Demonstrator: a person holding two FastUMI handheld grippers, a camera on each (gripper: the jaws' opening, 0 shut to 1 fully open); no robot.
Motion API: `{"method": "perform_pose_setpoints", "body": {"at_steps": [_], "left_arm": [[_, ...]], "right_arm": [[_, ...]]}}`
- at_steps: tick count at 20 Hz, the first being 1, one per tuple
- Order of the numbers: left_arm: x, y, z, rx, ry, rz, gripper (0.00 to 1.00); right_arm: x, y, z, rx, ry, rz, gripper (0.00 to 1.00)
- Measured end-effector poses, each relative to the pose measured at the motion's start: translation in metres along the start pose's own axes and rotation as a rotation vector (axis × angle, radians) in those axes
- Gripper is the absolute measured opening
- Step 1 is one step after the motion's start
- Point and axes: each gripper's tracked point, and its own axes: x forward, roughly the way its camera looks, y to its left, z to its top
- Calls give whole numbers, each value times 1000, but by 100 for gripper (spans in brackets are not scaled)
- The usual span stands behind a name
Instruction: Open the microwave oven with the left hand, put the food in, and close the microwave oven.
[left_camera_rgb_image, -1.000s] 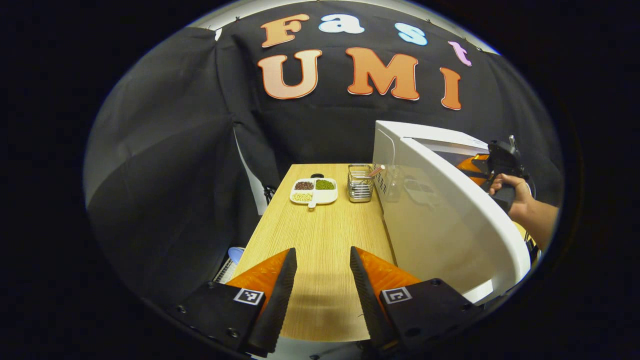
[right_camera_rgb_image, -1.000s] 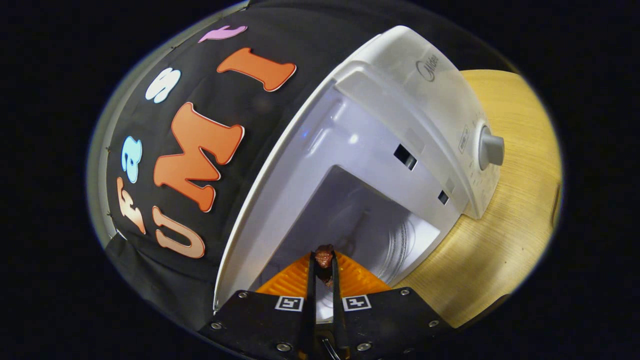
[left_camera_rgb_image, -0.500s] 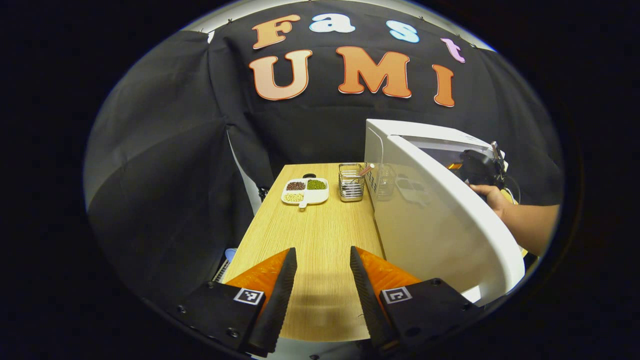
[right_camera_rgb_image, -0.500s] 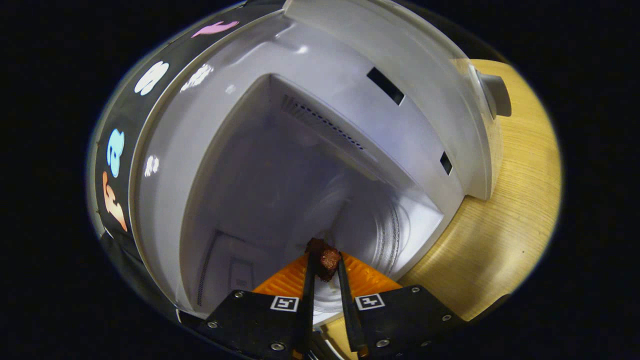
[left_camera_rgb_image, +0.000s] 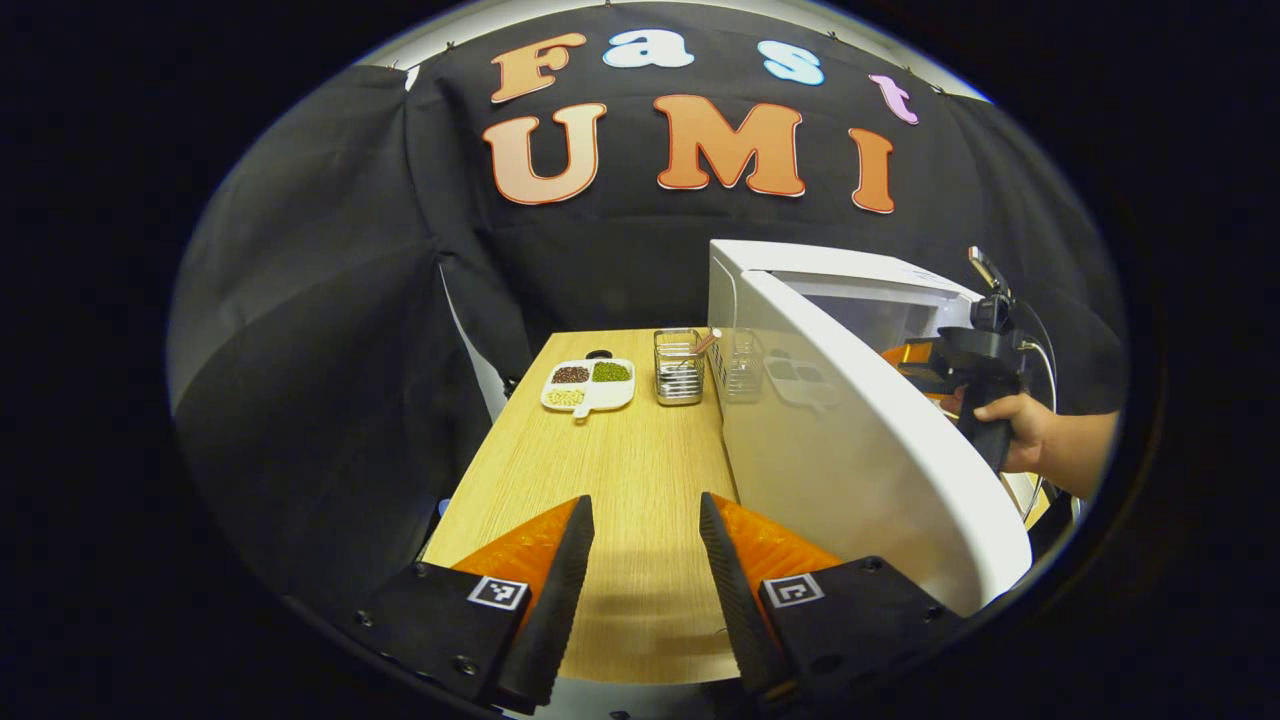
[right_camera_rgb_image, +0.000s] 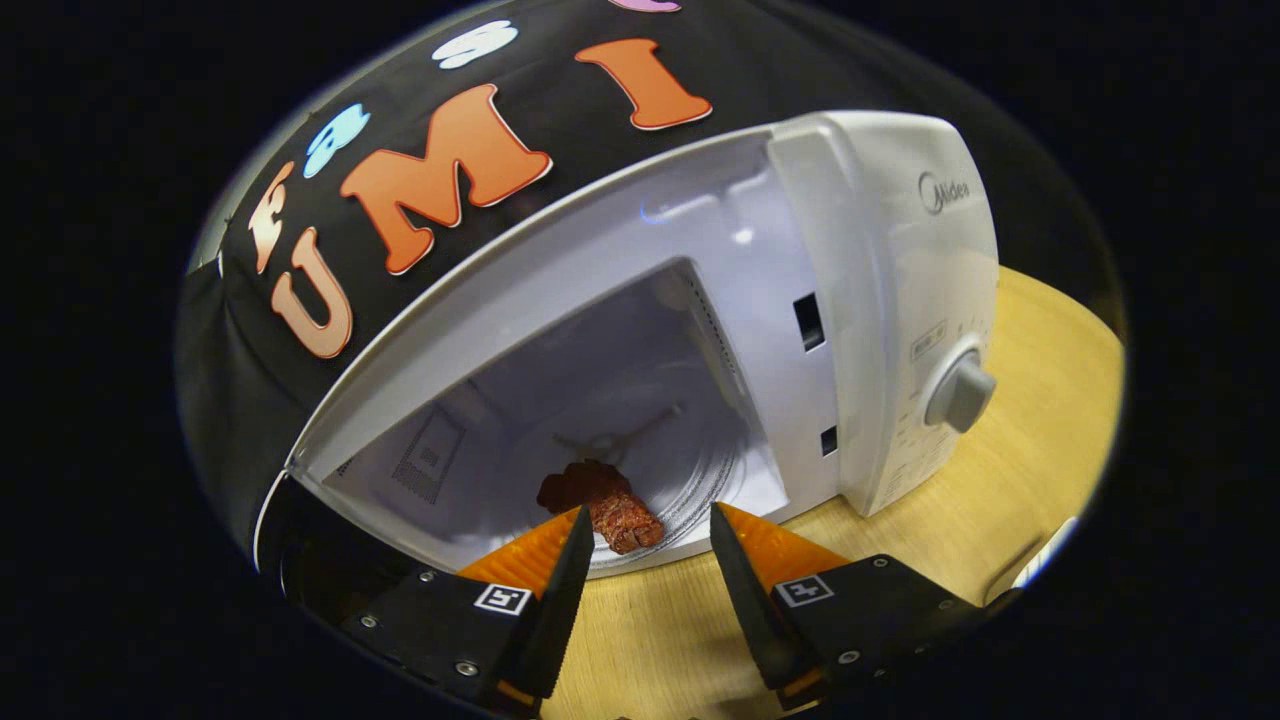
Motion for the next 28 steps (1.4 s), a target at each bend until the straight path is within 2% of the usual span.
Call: {"method": "perform_pose_setpoints", "body": {"at_steps": [6, 10, 15, 16, 17, 18, 19, 21, 22, 23, 24, 25, 28], "left_arm": [[-1, -40, -4, -31, 6, -46, 67], [2, -91, -1, 22, -3, -117, 67], [8, -156, 3, 55, -14, -202, 67], [10, -166, 5, 61, -18, -209, 71], [10, -177, 7, 62, -22, -221, 67], [11, -188, 9, 60, -25, -237, 71], [12, -199, 12, 62, -31, -250, 67], [16, -219, 15, 82, -30, -273, 67], [18, -229, 14, 96, -28, -285, 69], [19, -240, 16, 111, -31, -298, 77], [21, -248, 20, 128, -36, -305, 76], [22, -256, 23, 143, -42, -310, 82], [31, -277, 31, 160, -51, -323, 82]], "right_arm": [[-81, -20, 9, -169, 24, 77, 84], [-121, -36, 26, -234, -1, 112, 93], [-161, -61, 50, -222, -40, 128, 94], [-168, -67, 56, -227, -53, 124, 94], [-175, -74, 62, -231, -65, 116, 94], [-181, -80, 68, -233, -78, 112, 94], [-188, -85, 74, -238, -93, 106, 94], [-199, -95, 85, -262, -122, 94, 94], [-205, -99, 89, -276, -130, 92, 94], [-210, -102, 92, -290, -135, 95, 94], [-214, -104, 93, -298, -137, 97, 94], [-219, -107, 96, -307, -141, 96, 94], [-233, -115, 105, -318, -161, 85, 94]]}}
